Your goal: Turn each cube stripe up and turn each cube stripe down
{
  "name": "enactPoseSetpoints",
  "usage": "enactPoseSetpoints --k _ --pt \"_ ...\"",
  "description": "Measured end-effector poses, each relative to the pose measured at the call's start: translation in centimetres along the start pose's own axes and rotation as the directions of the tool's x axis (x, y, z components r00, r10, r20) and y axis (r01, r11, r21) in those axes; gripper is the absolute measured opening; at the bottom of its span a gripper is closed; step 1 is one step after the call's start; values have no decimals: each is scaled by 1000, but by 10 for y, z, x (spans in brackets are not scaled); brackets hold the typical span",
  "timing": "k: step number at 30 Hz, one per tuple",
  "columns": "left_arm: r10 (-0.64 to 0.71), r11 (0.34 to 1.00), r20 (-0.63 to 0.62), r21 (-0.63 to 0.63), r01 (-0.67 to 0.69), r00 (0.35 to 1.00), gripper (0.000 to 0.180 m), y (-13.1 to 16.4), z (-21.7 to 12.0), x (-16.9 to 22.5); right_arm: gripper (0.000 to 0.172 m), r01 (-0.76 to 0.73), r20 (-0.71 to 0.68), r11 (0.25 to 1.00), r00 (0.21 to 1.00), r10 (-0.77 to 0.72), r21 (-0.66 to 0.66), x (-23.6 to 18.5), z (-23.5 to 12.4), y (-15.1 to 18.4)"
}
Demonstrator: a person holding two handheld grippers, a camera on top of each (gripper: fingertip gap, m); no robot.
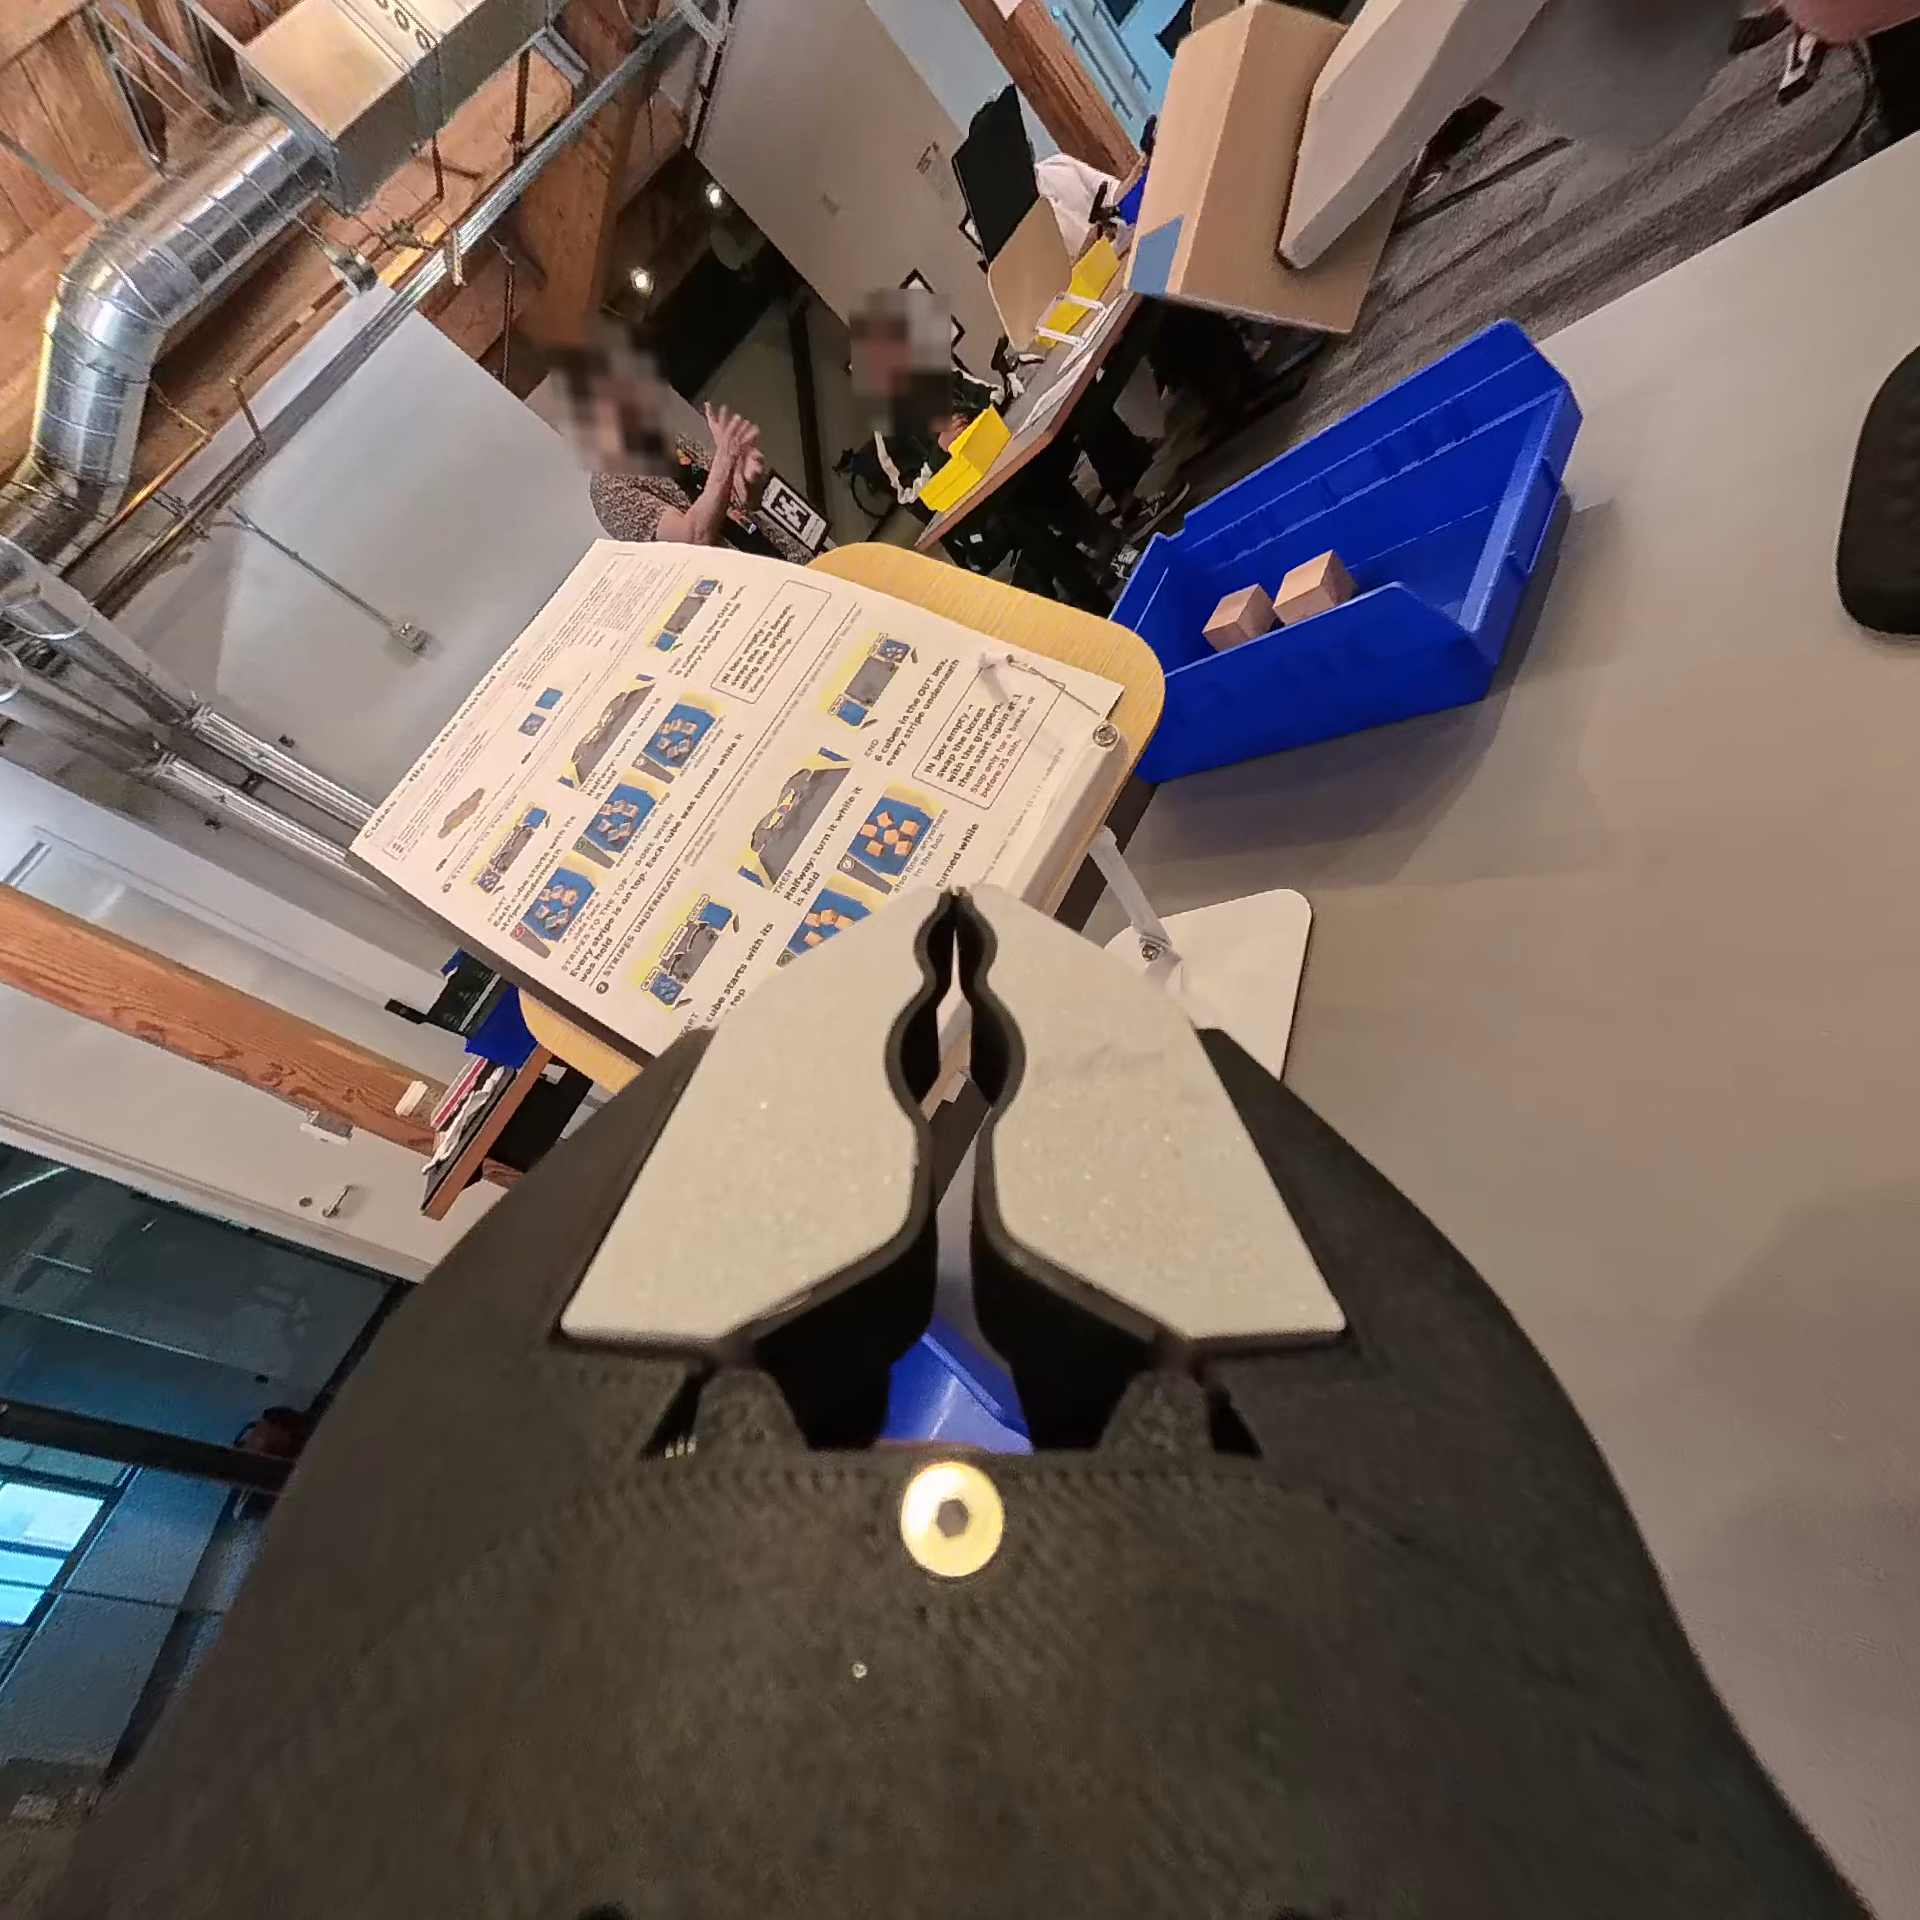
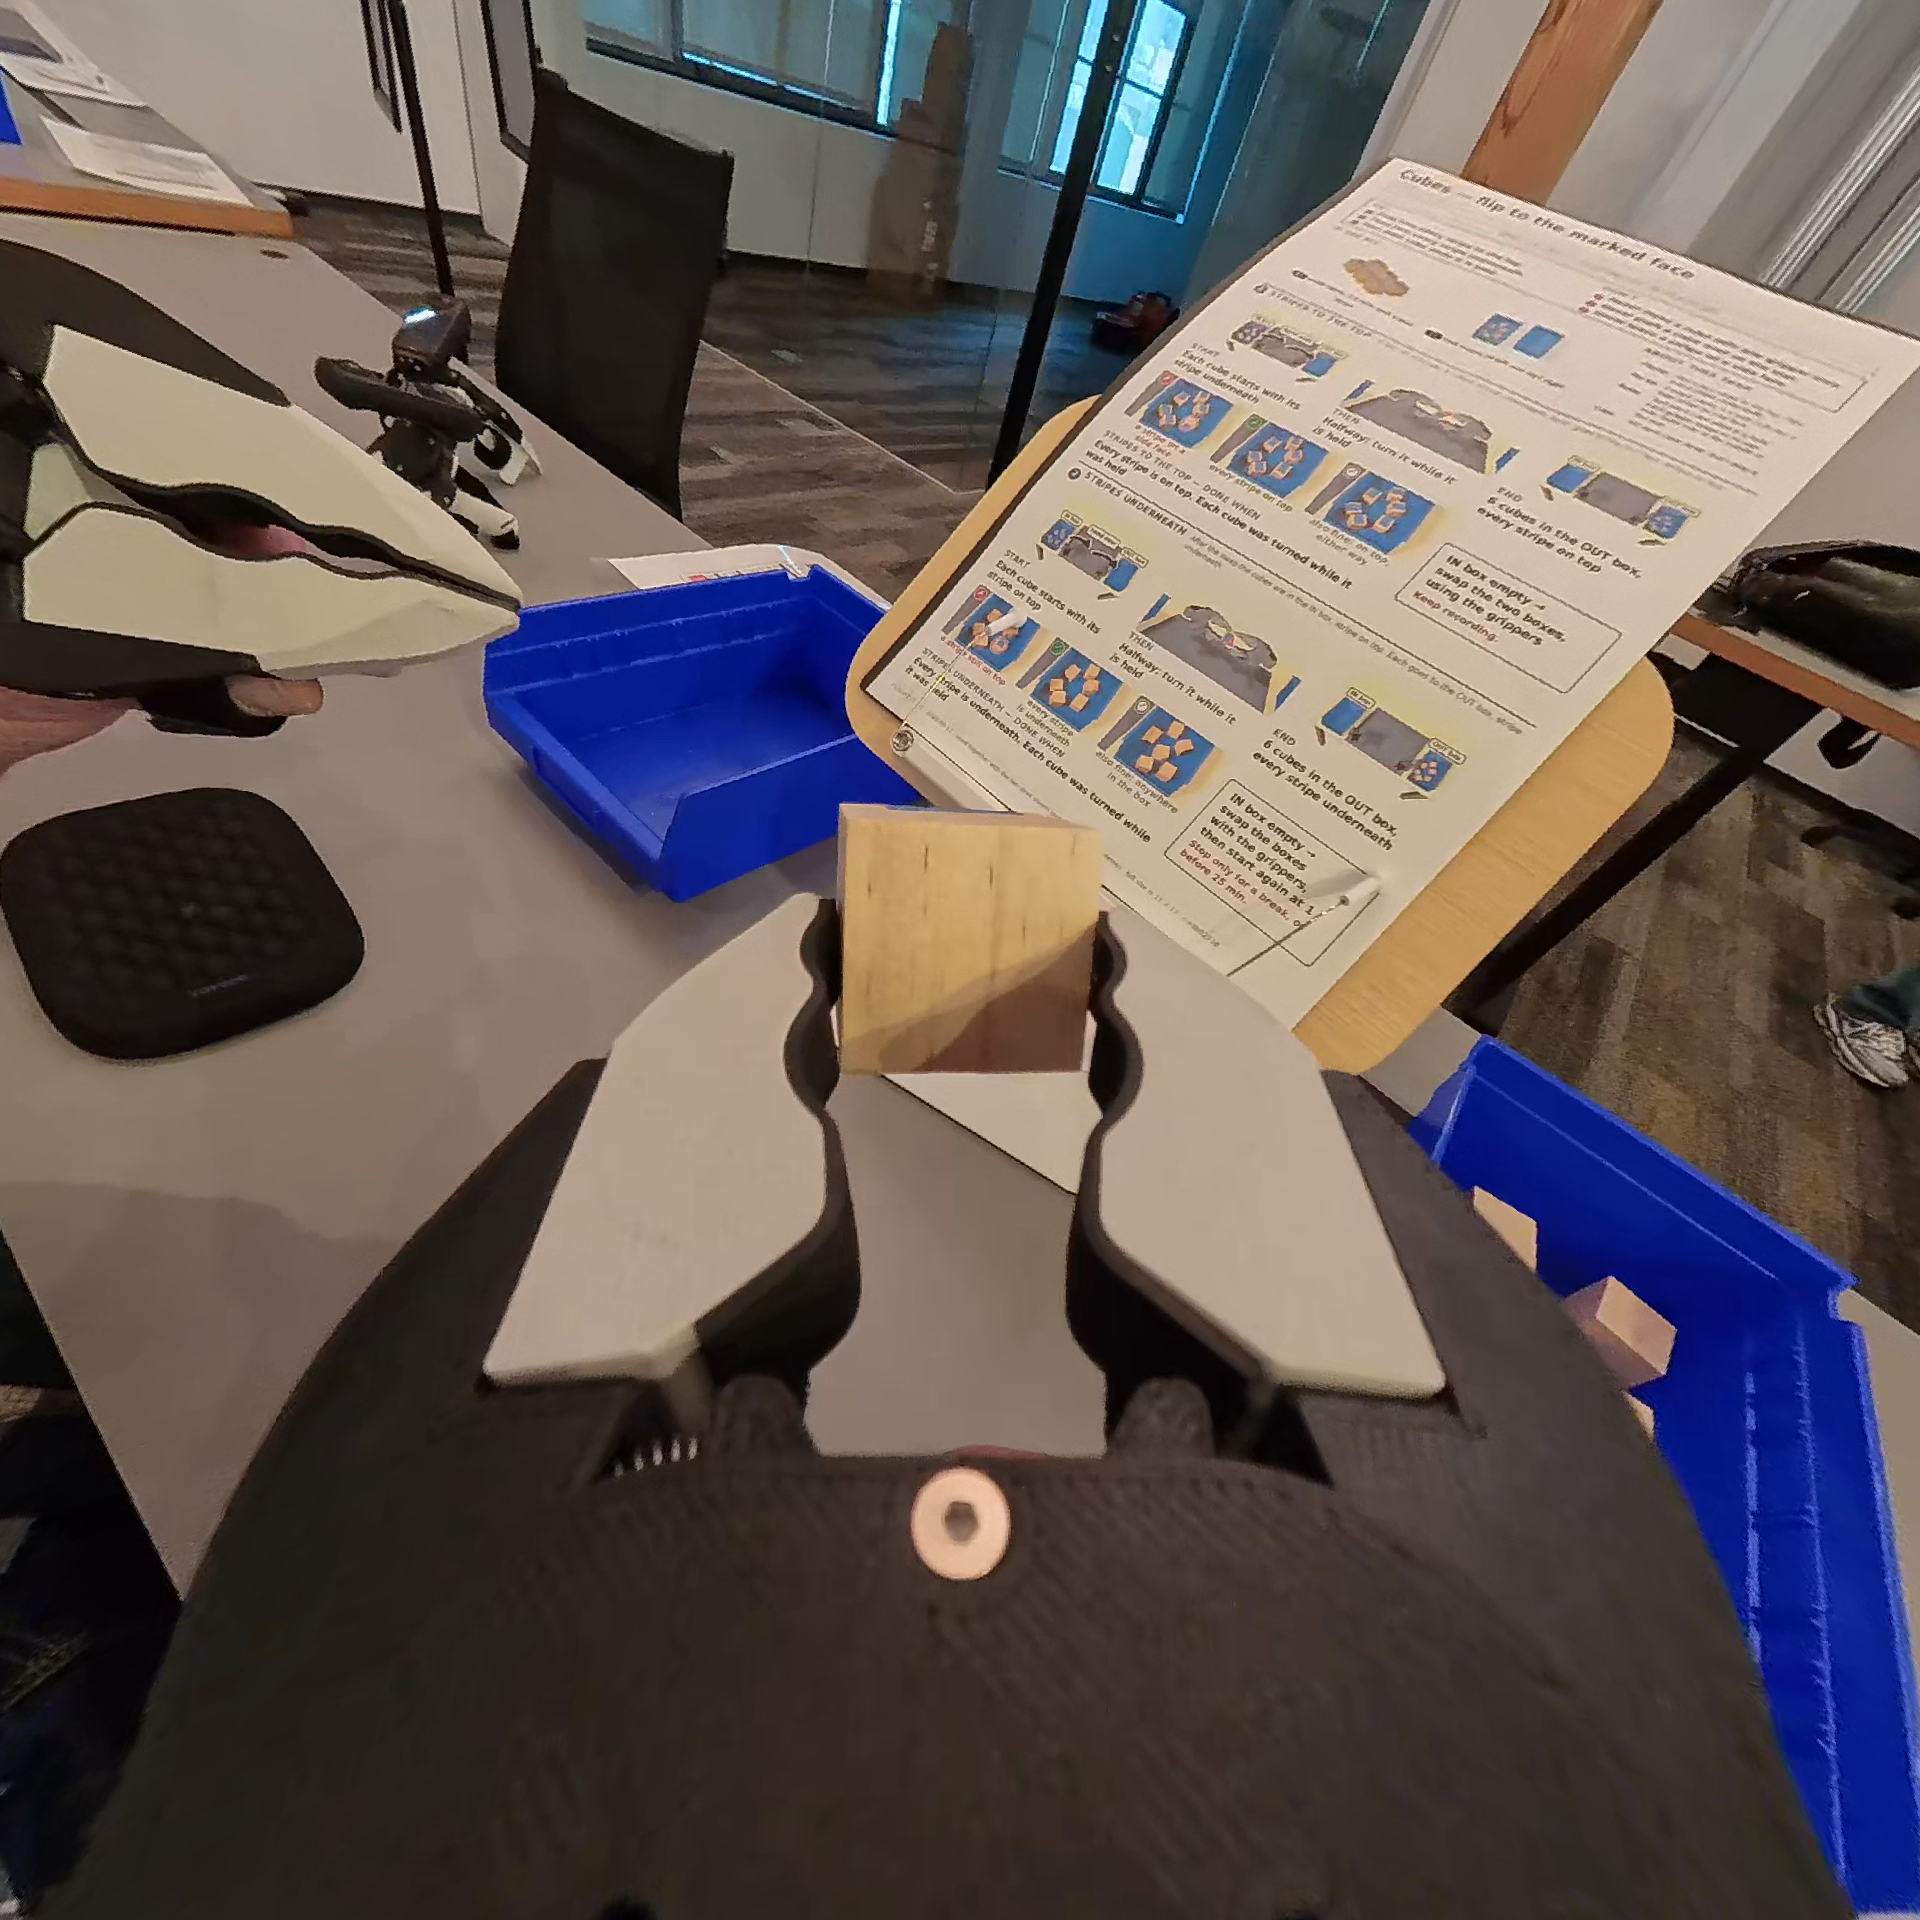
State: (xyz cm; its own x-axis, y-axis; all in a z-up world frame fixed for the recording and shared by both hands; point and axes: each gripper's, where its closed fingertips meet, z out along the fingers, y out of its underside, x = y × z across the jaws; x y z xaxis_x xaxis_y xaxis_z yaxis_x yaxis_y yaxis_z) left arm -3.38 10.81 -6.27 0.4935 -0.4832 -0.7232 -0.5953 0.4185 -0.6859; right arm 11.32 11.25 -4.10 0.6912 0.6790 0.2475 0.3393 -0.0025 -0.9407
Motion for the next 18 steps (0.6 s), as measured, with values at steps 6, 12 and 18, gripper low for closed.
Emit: enactPoseSetpoints --k 6,12,18 --pt "-1 1000 19 -14 1 1000 0 2 -2 -5 46 -1 -24 1000 1000 1 -3 8 -4 1" --pt "1 1000 35 -19 0 999 0 3 -6 -12 46 -20 -66 1000 998 20 -2 24 -12 2" --pt "-11 999 57 -34 13 998 1 9 -10 -21 46 -39 -121 999 992 38 -4 45 -22 6"
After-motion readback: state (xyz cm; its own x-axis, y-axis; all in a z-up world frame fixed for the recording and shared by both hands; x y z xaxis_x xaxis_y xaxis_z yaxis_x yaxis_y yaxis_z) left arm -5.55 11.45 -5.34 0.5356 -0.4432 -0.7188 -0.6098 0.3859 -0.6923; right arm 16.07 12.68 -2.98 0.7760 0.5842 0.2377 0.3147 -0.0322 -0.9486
